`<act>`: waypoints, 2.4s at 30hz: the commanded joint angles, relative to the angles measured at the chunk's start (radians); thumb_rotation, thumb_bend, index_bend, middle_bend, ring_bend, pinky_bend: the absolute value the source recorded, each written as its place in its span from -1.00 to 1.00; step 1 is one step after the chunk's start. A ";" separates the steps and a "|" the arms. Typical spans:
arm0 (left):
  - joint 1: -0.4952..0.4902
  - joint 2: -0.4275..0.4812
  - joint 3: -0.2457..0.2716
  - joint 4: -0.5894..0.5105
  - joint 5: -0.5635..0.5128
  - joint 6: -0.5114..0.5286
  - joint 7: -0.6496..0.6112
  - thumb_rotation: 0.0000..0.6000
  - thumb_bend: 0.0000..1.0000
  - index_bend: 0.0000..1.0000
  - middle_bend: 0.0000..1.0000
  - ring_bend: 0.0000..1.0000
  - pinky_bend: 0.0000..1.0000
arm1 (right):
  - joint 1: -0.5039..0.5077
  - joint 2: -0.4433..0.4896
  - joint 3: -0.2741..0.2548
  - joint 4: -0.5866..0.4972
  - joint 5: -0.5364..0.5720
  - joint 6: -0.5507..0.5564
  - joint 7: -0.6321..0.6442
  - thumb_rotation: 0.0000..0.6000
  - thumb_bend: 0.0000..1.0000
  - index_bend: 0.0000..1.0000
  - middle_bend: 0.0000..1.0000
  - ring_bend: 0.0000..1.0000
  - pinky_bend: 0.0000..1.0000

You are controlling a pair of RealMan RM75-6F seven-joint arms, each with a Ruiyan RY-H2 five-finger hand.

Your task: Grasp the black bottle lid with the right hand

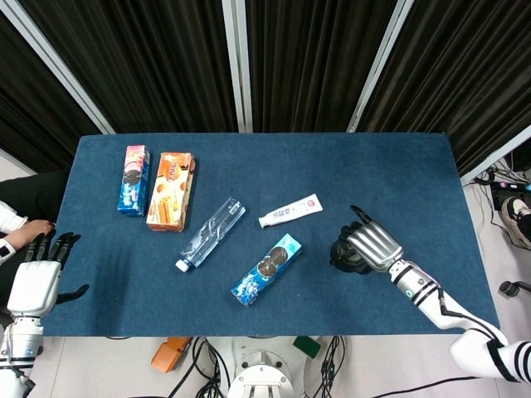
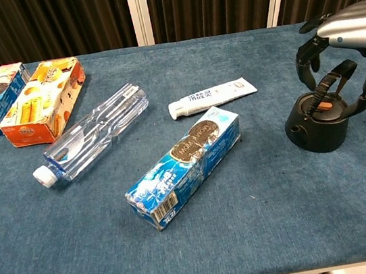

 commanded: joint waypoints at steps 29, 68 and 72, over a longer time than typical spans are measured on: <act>-0.001 0.000 -0.006 0.008 -0.011 -0.004 -0.004 1.00 -0.90 -0.73 -0.78 -0.97 -1.00 | 0.036 -0.017 -0.038 0.014 0.101 -0.069 -0.018 1.00 -1.00 0.89 0.57 0.59 -0.76; -0.019 0.012 -0.017 -0.026 -0.016 -0.020 0.022 1.00 -0.90 -0.73 -0.78 -0.97 -1.00 | -0.018 0.013 -0.001 0.071 -0.012 0.166 0.329 -0.28 -0.07 1.00 1.00 1.00 -0.33; -0.021 0.012 -0.019 -0.025 -0.016 -0.019 0.019 1.00 -0.90 -0.73 -0.78 -0.97 -1.00 | -0.023 0.009 0.002 0.073 -0.014 0.183 0.322 -0.21 0.06 1.00 1.00 1.00 -0.32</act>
